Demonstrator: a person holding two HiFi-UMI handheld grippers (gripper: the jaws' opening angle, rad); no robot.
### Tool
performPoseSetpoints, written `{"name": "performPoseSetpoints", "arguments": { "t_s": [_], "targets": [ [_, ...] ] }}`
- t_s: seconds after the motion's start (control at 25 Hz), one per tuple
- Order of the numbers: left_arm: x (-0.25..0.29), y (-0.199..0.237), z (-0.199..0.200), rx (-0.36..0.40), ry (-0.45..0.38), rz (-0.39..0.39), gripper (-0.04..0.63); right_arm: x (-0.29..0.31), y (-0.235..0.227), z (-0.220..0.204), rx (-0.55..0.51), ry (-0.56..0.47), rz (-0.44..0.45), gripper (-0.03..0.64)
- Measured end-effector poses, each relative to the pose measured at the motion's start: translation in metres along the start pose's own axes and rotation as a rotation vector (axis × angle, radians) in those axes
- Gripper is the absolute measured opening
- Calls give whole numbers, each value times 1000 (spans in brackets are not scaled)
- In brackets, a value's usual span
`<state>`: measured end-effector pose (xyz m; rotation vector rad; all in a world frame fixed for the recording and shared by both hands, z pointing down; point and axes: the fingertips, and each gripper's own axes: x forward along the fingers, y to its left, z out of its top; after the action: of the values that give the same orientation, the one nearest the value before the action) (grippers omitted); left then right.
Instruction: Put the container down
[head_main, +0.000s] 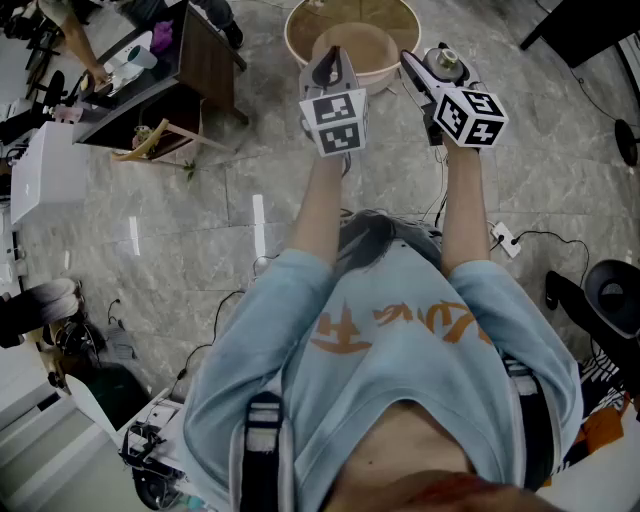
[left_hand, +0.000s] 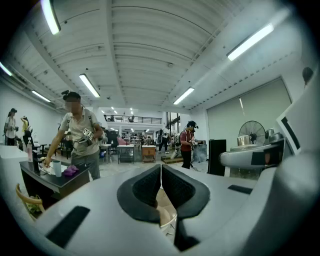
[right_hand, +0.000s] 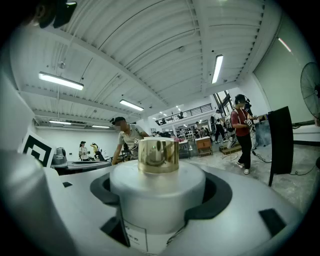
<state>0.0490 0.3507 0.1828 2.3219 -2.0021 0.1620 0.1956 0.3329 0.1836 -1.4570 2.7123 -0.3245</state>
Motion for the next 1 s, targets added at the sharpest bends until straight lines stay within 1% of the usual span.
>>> {"name": "performPoseSetpoints", "arguments": {
  "t_s": [0.12, 0.2, 0.44, 0.76, 1.0],
  "targets": [
    [2, -7, 1, 6, 4, -4, 32, -3, -6, 2, 21, -4, 0, 357],
    [6, -10, 0, 8, 4, -4, 32, -2, -10, 5, 55, -24, 18, 357],
    [6, -7, 0, -12, -2, 24, 32, -7, -18, 12, 92, -57, 43, 357],
    [5, 31, 13, -76, -32, 98, 32, 1, -21, 35, 145, -99, 67, 357],
    [14, 42, 17, -97, -43, 112, 32, 13, -21, 47, 135, -115, 86, 357]
  ]
}}
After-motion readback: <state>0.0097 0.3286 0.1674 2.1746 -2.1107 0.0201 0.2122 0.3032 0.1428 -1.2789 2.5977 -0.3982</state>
